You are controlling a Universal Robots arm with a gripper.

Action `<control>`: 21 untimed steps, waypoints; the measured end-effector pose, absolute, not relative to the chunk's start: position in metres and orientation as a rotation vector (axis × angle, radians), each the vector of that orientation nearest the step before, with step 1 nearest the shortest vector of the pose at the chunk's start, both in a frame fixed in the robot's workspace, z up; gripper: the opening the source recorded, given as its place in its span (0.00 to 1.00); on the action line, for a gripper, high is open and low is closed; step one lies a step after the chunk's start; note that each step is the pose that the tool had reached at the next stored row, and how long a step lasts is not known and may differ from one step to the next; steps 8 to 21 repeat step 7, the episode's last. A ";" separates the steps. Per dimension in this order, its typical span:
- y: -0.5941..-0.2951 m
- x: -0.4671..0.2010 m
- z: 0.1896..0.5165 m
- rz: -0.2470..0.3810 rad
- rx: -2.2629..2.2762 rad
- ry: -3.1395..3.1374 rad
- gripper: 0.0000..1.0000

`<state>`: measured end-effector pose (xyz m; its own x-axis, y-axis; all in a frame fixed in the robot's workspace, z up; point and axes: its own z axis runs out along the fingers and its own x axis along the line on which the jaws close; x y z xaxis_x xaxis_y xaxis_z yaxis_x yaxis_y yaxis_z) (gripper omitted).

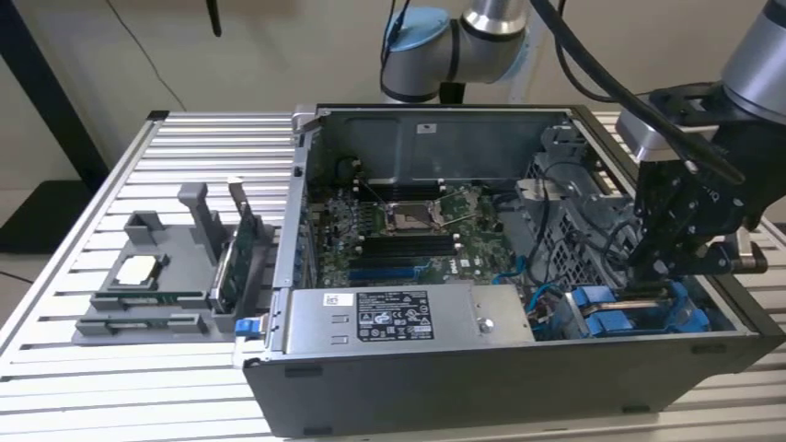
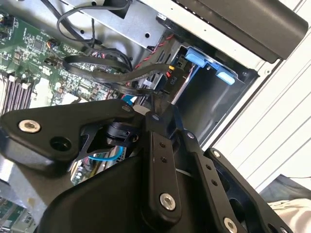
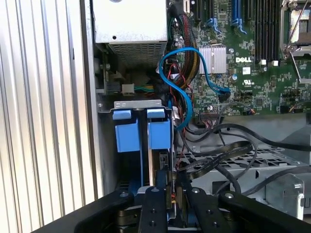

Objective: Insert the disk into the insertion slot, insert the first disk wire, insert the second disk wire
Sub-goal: 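Insert the second disk wire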

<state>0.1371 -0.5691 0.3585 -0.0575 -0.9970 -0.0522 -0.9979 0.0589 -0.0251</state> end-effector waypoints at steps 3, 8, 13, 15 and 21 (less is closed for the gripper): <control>-0.569 0.137 0.359 0.027 -2.118 2.245 0.24; -0.569 0.137 0.360 0.027 -2.118 2.245 0.24; -0.569 0.137 0.360 0.027 -2.118 2.245 0.24; -0.569 0.137 0.360 0.027 -2.118 2.245 0.24; -0.569 0.137 0.360 0.027 -2.118 2.245 0.24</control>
